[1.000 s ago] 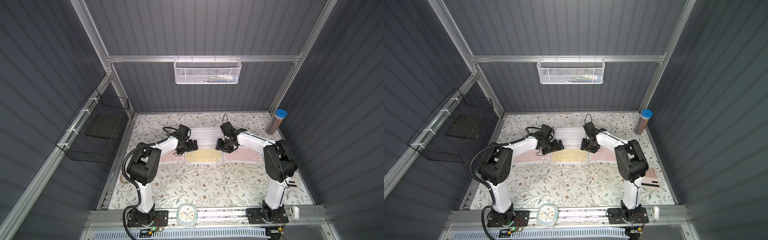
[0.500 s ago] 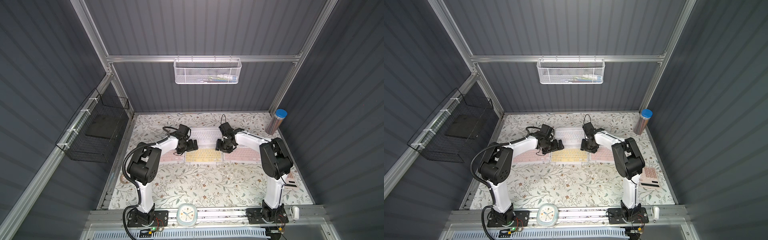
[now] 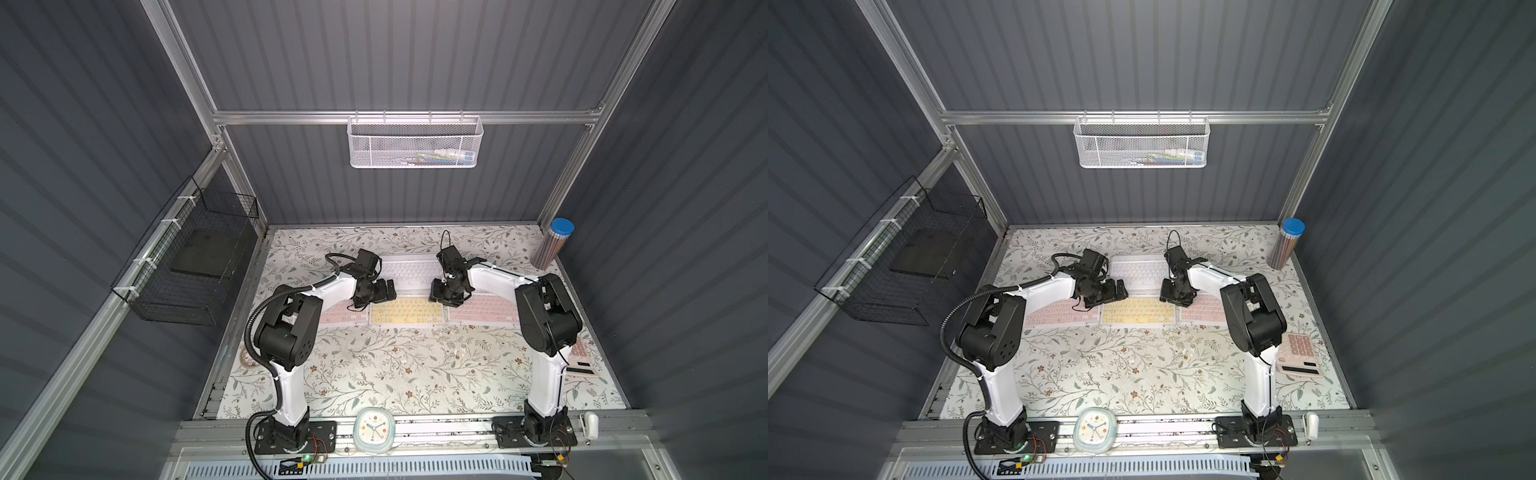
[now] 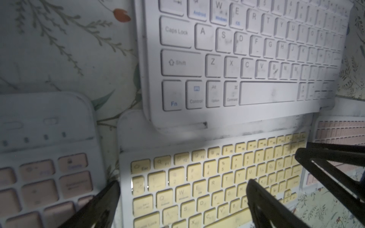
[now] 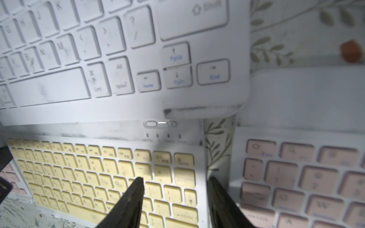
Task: Stack the numeric keypads
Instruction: Pick up the numeric keypad from the center of the board.
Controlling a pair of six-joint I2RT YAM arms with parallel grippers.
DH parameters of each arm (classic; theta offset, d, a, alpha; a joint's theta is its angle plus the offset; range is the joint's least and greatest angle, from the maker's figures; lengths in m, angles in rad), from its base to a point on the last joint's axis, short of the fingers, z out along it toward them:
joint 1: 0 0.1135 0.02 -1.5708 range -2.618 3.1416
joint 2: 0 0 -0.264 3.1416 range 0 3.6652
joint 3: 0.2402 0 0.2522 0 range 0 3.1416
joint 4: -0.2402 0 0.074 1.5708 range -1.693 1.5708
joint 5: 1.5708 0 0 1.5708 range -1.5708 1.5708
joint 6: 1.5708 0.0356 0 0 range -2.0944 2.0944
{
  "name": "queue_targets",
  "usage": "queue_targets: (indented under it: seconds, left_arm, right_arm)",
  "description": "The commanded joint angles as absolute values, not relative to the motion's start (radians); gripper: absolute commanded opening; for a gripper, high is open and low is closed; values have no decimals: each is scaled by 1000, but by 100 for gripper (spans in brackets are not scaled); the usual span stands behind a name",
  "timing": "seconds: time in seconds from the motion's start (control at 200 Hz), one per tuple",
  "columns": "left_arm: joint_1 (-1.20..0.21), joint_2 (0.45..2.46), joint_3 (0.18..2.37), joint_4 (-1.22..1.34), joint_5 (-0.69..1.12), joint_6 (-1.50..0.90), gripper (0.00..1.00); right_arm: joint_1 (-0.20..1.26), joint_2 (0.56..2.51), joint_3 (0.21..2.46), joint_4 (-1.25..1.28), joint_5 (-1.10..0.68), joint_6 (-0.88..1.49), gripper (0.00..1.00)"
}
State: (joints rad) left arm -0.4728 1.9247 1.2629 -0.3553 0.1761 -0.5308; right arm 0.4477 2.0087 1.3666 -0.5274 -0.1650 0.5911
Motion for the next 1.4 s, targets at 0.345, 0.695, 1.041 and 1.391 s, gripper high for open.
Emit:
queue_targets:
  seconds: [0.345, 0.695, 1.041, 1.391]
  left_arm:
    - [-506, 1889, 1175, -385, 248, -561, 100]
    - [-532, 1821, 1120, -424, 254, -580, 100]
    - [-538, 1803, 1089, -434, 214, -590, 100]
    - [-542, 1811, 1110, -453, 179, -596, 100]
  right_arm:
    - [475, 1951, 1228, -493, -238, 626, 54]
    - [492, 1918, 1201, -508, -219, 637, 54]
    - [502, 1925, 1232, -587, -113, 597, 69]
    - [511, 1928, 1243, -639, -13, 563, 73]
